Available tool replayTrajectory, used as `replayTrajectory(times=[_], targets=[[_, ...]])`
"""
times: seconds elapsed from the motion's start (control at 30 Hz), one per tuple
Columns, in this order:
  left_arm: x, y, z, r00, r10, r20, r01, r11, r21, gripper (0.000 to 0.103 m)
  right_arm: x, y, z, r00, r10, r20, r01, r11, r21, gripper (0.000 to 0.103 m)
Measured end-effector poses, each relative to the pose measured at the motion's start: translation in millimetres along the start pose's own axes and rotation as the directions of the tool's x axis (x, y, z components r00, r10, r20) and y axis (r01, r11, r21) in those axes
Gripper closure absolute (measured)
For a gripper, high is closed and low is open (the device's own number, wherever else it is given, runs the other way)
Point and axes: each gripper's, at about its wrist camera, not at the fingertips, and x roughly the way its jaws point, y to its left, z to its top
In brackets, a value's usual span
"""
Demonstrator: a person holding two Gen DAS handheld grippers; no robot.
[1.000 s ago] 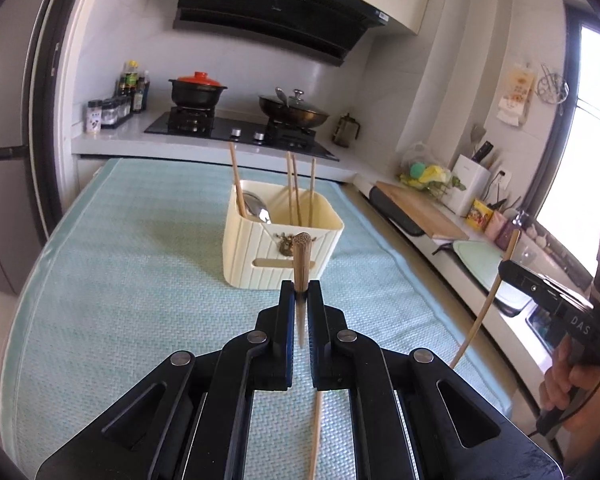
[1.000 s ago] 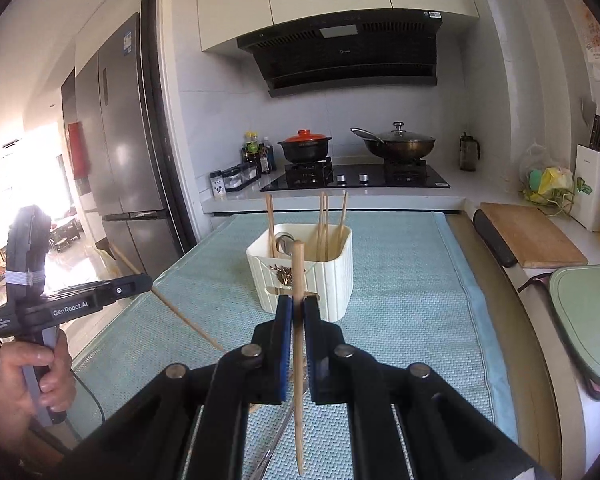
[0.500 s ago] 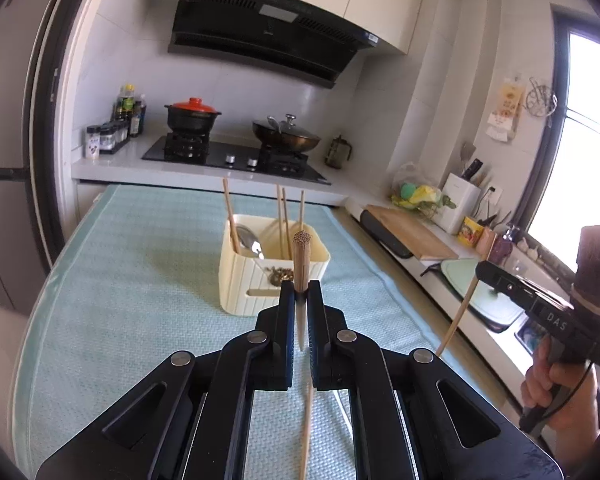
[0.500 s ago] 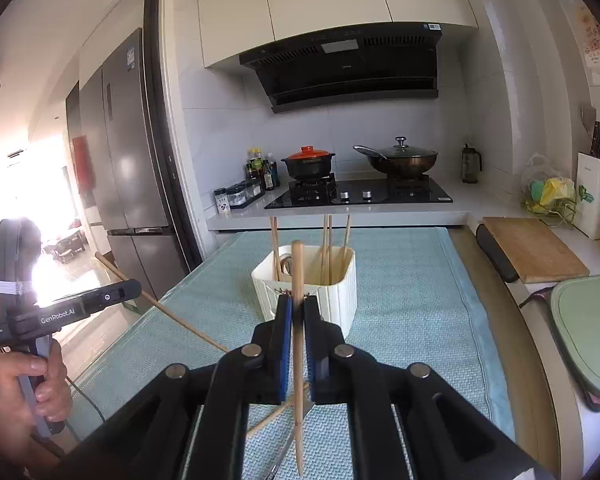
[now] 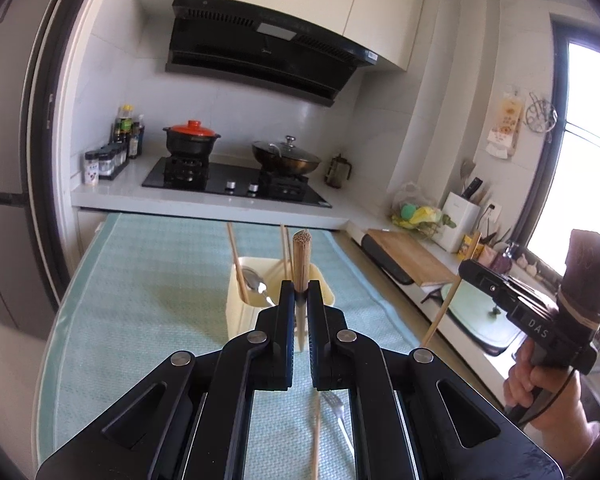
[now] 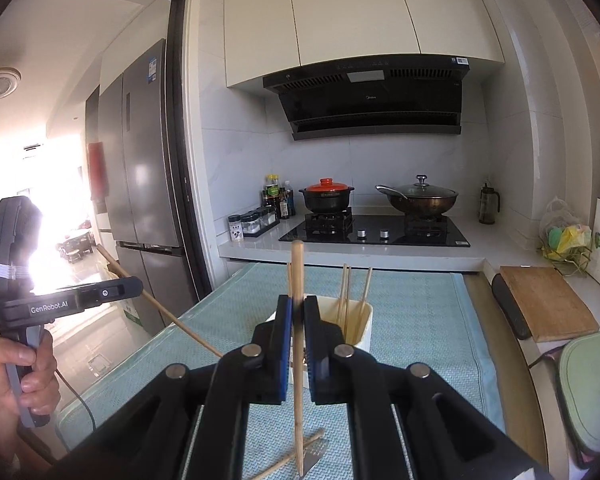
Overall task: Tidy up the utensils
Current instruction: 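Lift both chopsticks upright and carry them over the cream caddy, then lower both chopsticks into the caddy and open both tools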
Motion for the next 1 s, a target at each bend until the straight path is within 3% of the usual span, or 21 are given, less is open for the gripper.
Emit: replayTrajectory(times=[0.2,0.37,0.57,0.67,0.77,1.0], targets=[[12,2,39,0.998,0.029,0.058,-0.030,0.999,0.030,0.099,22,0,35,0.998,-0.002,0.070,0.005,0.999,-0.036,0.097],[47,-2,63,0.994,0.069,0.081,-0.075,0.995,0.072,0.099,57,-1,69,0.989,-0.017,0.146,0.030,0.996,-0.086,0.097],[116,9,66,0.996,0.093,-0.012,-0.092,0.993,0.077,0.099,124,-21,79,0.989,0.012,0.147,-0.004,0.999,-0.053,0.097],[152,19,57,0.991,0.093,-0.098,-0.087,0.995,0.057,0.099,165,-32,68,0.996,0.018,0.083,-0.016,1.000,-0.025,0.097],[183,27,44,0.979,0.088,-0.185,-0.083,0.996,0.035,0.099,207,-44,48,0.999,0.017,-0.032,-0.016,1.000,0.019,0.097],[233,38,12,0.943,0.107,-0.315,-0.106,0.994,0.021,0.099,275,-61,-2,0.955,0.083,-0.286,-0.046,0.990,0.134,0.097]])
